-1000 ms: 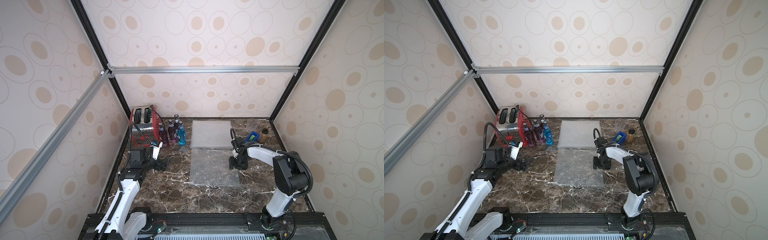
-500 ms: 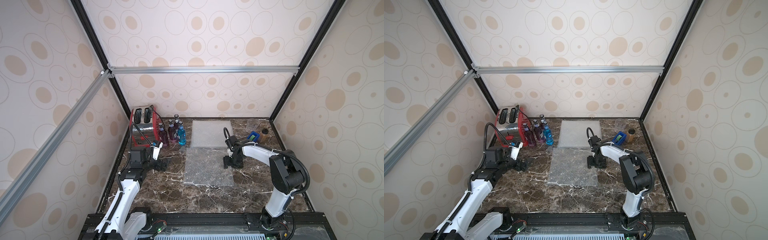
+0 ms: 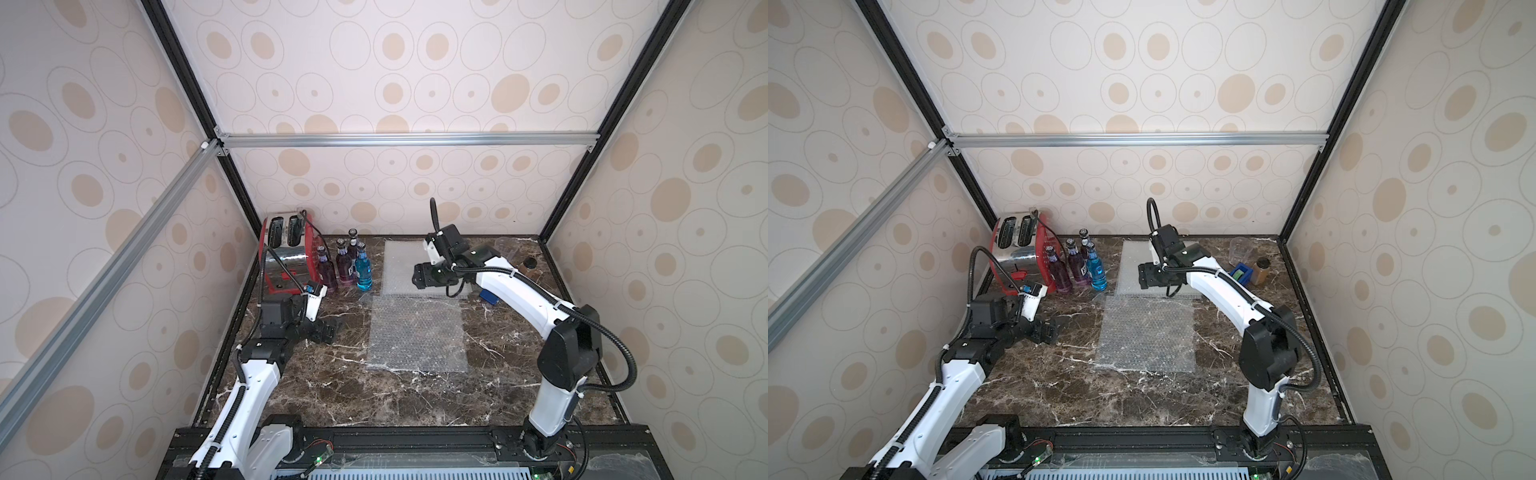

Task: Wrap wine bottles in bubble wrap
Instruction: Pick up the wine bottle from the center of the board.

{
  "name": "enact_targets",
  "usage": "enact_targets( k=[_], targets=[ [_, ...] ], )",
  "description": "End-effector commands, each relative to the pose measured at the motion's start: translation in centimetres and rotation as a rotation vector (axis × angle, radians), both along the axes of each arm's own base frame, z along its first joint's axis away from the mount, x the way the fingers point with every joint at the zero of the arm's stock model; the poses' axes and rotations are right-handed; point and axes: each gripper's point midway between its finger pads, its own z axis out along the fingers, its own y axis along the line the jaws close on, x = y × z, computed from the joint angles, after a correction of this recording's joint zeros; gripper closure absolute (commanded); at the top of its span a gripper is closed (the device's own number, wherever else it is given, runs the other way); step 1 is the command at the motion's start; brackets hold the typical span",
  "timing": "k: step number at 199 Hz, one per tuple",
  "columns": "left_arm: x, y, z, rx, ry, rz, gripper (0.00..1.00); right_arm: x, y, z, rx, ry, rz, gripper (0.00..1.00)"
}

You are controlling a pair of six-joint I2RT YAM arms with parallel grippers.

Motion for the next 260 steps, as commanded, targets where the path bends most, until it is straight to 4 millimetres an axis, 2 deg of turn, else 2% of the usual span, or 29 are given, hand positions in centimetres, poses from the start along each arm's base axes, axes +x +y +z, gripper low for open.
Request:
enact_targets(
  k=[1,23,57,84,117,131,139,142,145,177,186,209,222,236,253,259,260],
  targets=[
    [-0.5,-0.9,0.6,-0.005,-0.026,-0.056,0.01,2.4,4.3,0.6,0.07,-0.083,0.061,0.25],
    [-0.7,-1.2,0.4,0.001,-0.031,-0.078,0.01,4.2,8.2,1.8,0.133,-0.174,0.119,0.26],
    [-0.8,-1.5,0.5,-0.016,-0.024,-0.084,0.01,5.5,13.0,3.1,0.171,-0.309,0.213,0.26],
    [-0.9,-1.7,0.4,-0.021,-0.028,-0.09,0.01,6.7,15.3,3.5,0.171,-0.39,0.251,0.27],
    [-0.9,-1.8,0.5,-0.031,-0.026,-0.092,0.01,8.6,17.0,2.7,0.177,-0.439,0.267,0.31],
    [-0.9,-1.9,0.4,-0.032,-0.025,-0.094,0.01,9.3,17.6,2.3,0.183,-0.454,0.273,0.34],
    [-1.0,-1.9,0.5,-0.034,-0.025,-0.094,0.01,9.5,17.8,1.3,0.175,-0.446,0.273,0.36],
    [-1.0,-1.9,0.6,-0.035,-0.024,-0.095,0.01,9.7,18.0,2.4,0.19,-0.468,0.27,0.37],
    [-1.0,-2.0,0.6,-0.036,-0.024,-0.095,0.01,9.8,18.1,2.5,0.192,-0.473,0.269,0.38],
    [-1.0,-1.9,0.4,-0.031,-0.029,-0.096,0.01,10.7,18.8,1.2,0.202,-0.497,0.272,0.49],
    [-1.0,-2.0,0.5,-0.035,-0.026,-0.097,0.01,10.9,18.8,0.8,0.202,-0.497,0.267,0.54],
    [-1.0,-2.0,0.4,-0.032,-0.026,-0.098,0.01,11.0,19.2,0.6,0.21,-0.506,0.275,0.77],
    [-1.0,-2.0,0.4,-0.03,-0.031,-0.1,0.0,10.9,19.1,1.0,0.208,-0.509,0.282,0.9],
    [-1.1,-2.0,0.5,-0.035,-0.027,-0.101,0.0,10.4,18.7,2.2,0.207,-0.508,0.281,0.99],
    [-1.1,-2.0,0.7,-0.033,-0.031,-0.101,0.01,9.5,18.1,4.1,0.207,-0.51,0.287,1.0],
    [-1.1,-2.0,0.7,-0.033,-0.035,-0.101,0.01,9.0,17.9,5.5,0.217,-0.52,0.293,1.0],
    [-1.1,-2.0,0.7,-0.033,-0.035,-0.101,0.01,8.9,17.8,5.0,0.211,-0.508,0.295,1.0]
  ],
)
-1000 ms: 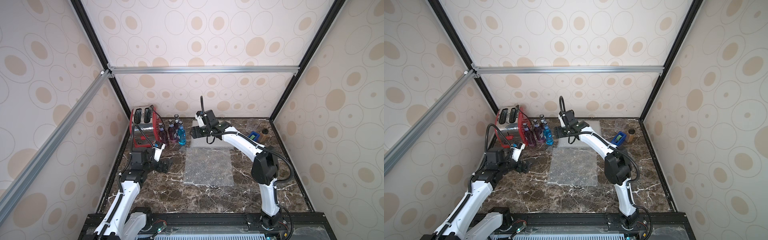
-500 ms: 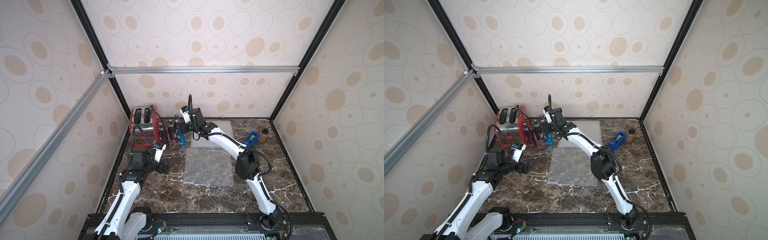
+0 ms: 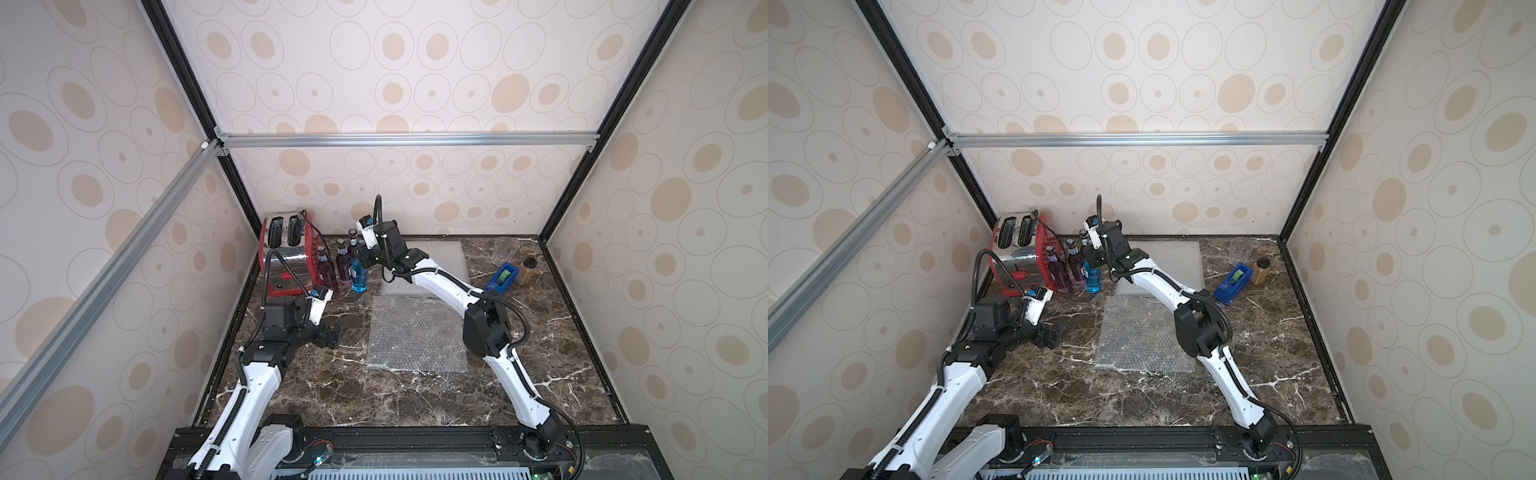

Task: Wrap wine bottles in bubble wrap
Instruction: Pick up the wine bottle from the center of the board.

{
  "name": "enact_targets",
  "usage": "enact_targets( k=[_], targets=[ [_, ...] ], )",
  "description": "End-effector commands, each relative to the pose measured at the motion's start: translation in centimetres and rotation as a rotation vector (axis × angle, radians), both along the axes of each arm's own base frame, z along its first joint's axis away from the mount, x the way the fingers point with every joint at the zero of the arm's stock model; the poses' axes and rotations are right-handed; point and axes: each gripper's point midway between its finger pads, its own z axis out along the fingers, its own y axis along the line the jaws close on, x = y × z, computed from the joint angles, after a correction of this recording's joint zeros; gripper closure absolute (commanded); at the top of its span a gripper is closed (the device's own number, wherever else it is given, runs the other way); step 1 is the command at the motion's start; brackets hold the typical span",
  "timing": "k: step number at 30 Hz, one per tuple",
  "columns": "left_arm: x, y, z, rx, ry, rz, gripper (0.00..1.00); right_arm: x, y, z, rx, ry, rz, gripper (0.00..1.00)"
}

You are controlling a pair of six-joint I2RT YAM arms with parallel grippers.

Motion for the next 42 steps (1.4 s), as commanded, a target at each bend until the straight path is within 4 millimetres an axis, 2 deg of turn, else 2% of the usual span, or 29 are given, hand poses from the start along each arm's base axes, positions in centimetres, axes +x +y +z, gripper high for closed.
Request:
enact_targets(
  k=[1,4,8,14,17,18,19,24,30,35,42],
  targets=[
    [-0.1,-0.4,1.0,-0.002,-0.039,-0.026,0.01,-1.8,-0.7,5.1,0.026,-0.037,0.027,1.0],
    [-0.1,-0.8,1.5,-0.016,-0.047,-0.042,0.01,-3.8,-1.8,6.6,0.021,0.002,0.039,1.0],
    [0.1,-1.4,3.4,-0.041,-0.062,-0.058,0.01,-7.2,-3.5,8.7,0.04,0.074,0.07,1.0],
    [0.7,-3.5,6.3,-0.115,-0.053,-0.14,0.01,-11.9,-6.6,10.0,0.1,0.25,0.058,1.0],
    [1.0,-4.3,6.0,-0.124,-0.033,-0.166,0.01,-13.6,-7.7,10.1,0.165,0.329,0.043,1.0],
    [1.1,-4.8,5.9,-0.124,-0.024,-0.182,0.01,-13.9,-8.1,10.1,0.19,0.356,0.034,1.0],
    [1.2,-6.4,7.8,-0.179,-0.087,-0.264,0.01,-14.3,-8.4,10.0,0.215,0.384,0.025,1.0],
    [1.3,-9.3,8.5,-0.232,-0.098,-0.394,0.0,-16.2,-9.1,10.3,0.298,0.482,0.029,1.0],
    [1.1,-12.0,8.0,-0.254,-0.06,-0.494,0.01,-17.5,-9.2,10.5,0.336,0.542,0.052,1.0],
    [1.5,-13.2,6.3,-0.232,0.005,-0.497,0.01,-17.8,-8.7,11.2,0.376,0.567,0.072,1.0],
    [0.9,-15.0,5.7,-0.211,0.045,-0.543,0.01,-17.7,-8.7,11.1,0.376,0.58,0.075,1.0]
  ],
)
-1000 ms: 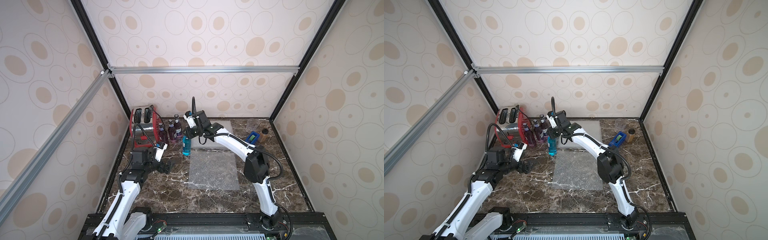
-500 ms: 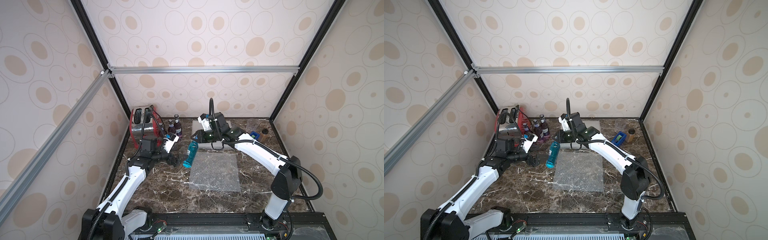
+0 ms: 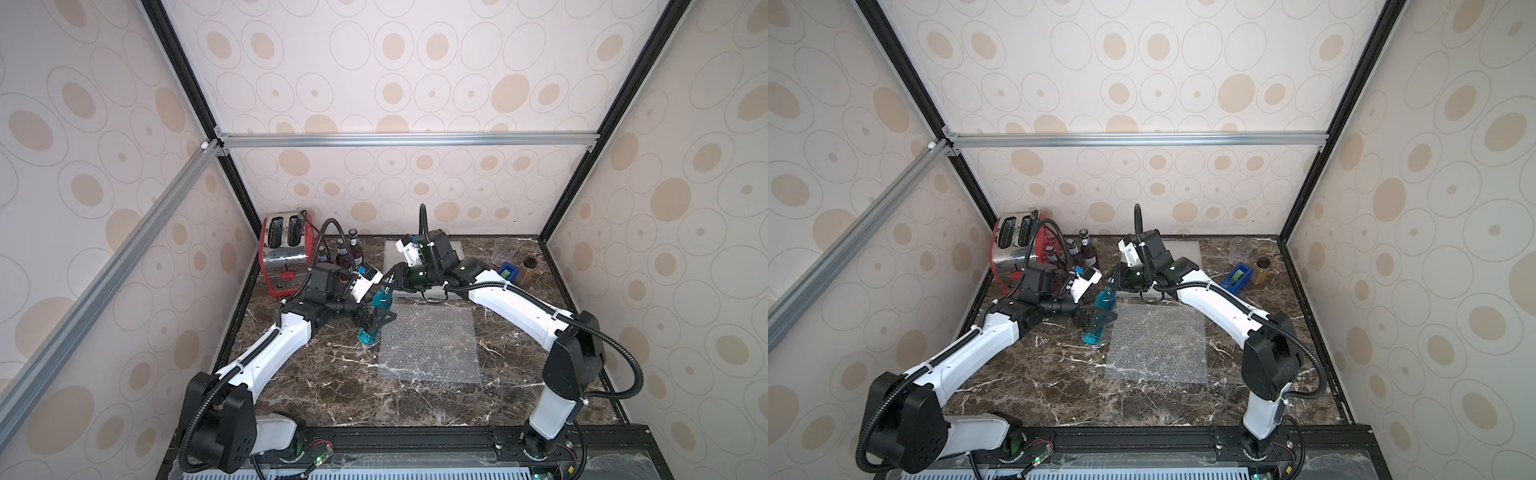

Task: Wrap wine bottles in bubble wrap
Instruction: Pick up the wine bottle from the center of the board, then move the bubble wrap to the center of the board.

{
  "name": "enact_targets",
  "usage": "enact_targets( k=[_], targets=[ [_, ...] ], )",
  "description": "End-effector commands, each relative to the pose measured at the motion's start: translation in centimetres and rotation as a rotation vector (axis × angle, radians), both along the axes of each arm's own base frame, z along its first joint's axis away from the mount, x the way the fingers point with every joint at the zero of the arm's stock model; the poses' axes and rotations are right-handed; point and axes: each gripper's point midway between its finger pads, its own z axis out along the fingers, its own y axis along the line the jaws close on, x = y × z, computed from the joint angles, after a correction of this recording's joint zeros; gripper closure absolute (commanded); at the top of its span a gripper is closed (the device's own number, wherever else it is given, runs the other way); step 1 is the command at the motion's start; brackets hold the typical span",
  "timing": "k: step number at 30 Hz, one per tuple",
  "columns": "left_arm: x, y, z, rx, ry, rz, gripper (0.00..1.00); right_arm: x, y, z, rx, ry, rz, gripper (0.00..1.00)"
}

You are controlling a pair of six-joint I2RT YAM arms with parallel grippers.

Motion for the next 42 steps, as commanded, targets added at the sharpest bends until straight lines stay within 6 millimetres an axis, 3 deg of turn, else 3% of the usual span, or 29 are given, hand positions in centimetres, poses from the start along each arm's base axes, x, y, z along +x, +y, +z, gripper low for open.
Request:
enact_targets(
  k=[1,8,12,14,15,16,18,20,24,30,33,36,42],
  targets=[
    [0.4,-0.3,1.2,0.001,-0.006,0.019,0.14,-0.6,0.3,5.8,0.135,-0.073,0.023,1.0],
    [-0.3,0.1,0.7,-0.001,0.044,0.051,0.54,-0.7,-0.5,5.8,0.122,-0.08,0.01,1.0],
    [-0.5,0.2,0.5,-0.017,0.077,0.072,0.84,-1.0,-0.6,5.5,0.113,-0.072,0.013,1.0],
    [-0.3,0.1,0.6,-0.043,0.104,0.097,0.98,-1.0,-0.8,5.4,0.111,-0.073,0.006,0.89],
    [-0.2,0.1,0.7,-0.06,0.121,0.115,1.0,-1.1,-1.1,5.3,0.103,-0.074,-0.002,0.76],
    [-0.1,0.1,0.9,-0.081,0.138,0.13,1.0,-1.1,-1.4,5.2,0.086,-0.079,-0.008,0.62],
    [0.1,-0.1,0.8,-0.12,0.172,0.159,1.0,-1.4,-2.5,4.7,0.033,-0.091,-0.022,0.45],
    [0.6,-0.4,0.3,-0.152,0.217,0.203,1.0,-1.5,-4.5,3.9,-0.029,-0.093,-0.066,0.37],
    [0.8,-2.4,-0.4,-0.18,0.307,0.236,1.0,-2.1,-10.5,2.0,-0.105,-0.062,-0.201,0.3],
    [2.6,-5.5,-1.8,-0.193,0.495,0.364,1.0,-5.3,-20.7,-4.6,-0.279,0.098,-0.425,0.33],
    [4.1,-6.1,-3.5,-0.215,0.631,0.477,1.0,-7.4,-24.2,-8.1,-0.379,0.186,-0.486,0.37],
    [4.2,-7.9,-5.0,-0.202,0.698,0.494,1.0,-9.1,-26.5,-11.6,-0.49,0.289,-0.506,0.42],
    [3.4,-10.8,-6.9,-0.147,0.751,0.463,1.0,-11.4,-28.3,-16.8,-0.616,0.462,-0.466,0.54]
  ],
)
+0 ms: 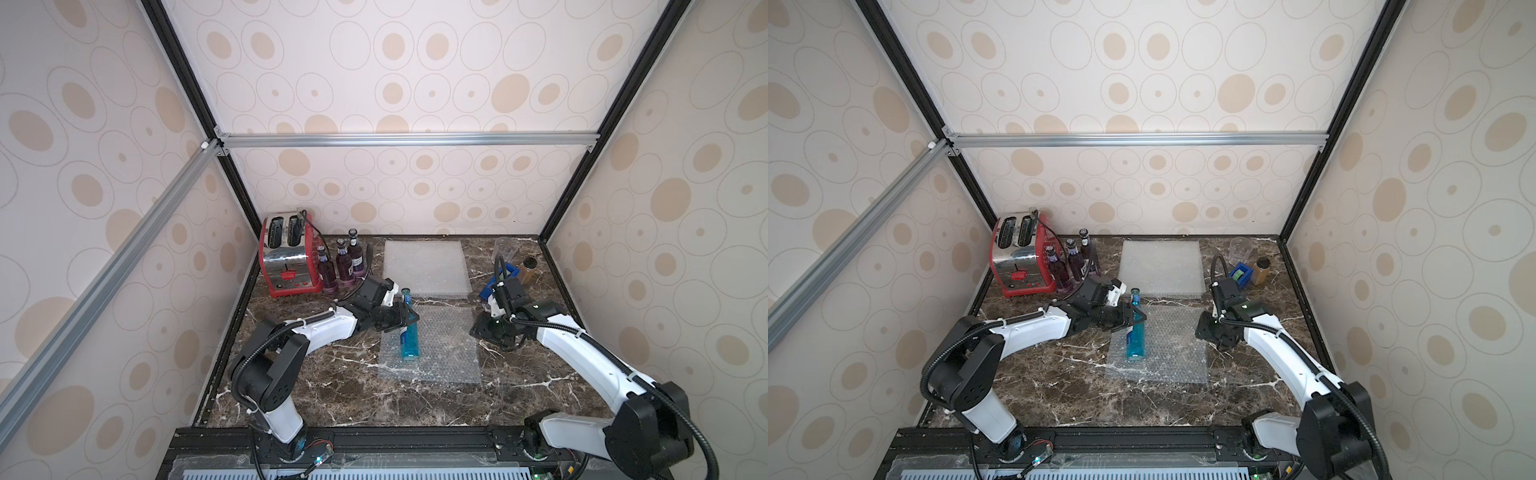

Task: Wrap wine bottles in bubble wrap
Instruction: Move the bubble wrap to the center of the board.

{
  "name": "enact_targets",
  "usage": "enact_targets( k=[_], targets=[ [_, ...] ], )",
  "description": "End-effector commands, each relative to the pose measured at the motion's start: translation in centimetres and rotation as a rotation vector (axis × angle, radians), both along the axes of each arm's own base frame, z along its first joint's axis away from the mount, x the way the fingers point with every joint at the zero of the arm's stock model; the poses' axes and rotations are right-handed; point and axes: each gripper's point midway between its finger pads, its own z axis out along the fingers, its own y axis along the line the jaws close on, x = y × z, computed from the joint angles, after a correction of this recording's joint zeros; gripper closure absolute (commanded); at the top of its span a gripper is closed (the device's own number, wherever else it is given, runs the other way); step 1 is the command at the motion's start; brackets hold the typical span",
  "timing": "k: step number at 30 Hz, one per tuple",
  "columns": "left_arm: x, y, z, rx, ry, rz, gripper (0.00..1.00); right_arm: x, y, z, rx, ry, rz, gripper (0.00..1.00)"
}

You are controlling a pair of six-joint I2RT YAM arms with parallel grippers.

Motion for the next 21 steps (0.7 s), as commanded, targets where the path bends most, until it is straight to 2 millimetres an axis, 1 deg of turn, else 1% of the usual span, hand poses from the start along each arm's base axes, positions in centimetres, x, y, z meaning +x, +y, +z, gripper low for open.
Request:
enact_targets(
  k=[1,3,4,6,8,9,13,17,21],
  targets=[
    [1.5,-3.0,4.2,-0.112,-0.054,0.005,1.0,-2.2,-1.5,-2.8,-0.059,0.115,0.005,0.55],
    [1.6,-3.2,4.1,-0.111,-0.053,0.003,1.0,-2.6,-1.1,-4.0,-0.038,0.137,0.013,0.56],
    [1.6,-3.3,3.9,-0.107,-0.048,0.0,1.0,-2.6,-1.6,-4.7,-0.03,0.152,-0.008,0.57],
    [1.4,-3.6,3.5,-0.103,-0.042,-0.006,1.0,-3.0,-1.7,-6.0,-0.029,0.18,-0.004,0.58],
    [1.6,-3.9,3.9,-0.109,-0.05,-0.009,1.0,-3.3,-1.6,-7.1,-0.025,0.204,-0.001,0.6],
    [1.2,-3.4,3.0,-0.06,-0.029,-0.018,1.0,-3.4,-1.5,-7.5,-0.02,0.211,-0.001,0.61],
    [1.0,-3.3,2.5,-0.044,-0.021,-0.025,1.0,-3.3,-0.8,-9.0,0.021,0.225,0.002,0.69],
    [0.7,-3.4,2.9,-0.017,-0.026,-0.069,1.0,-2.9,0.5,-9.8,0.095,0.225,-0.021,0.76],
    [0.3,-3.6,2.4,-0.013,0.002,-0.094,1.0,-1.8,1.4,-10.0,0.134,0.197,-0.037,0.8]
  ],
)
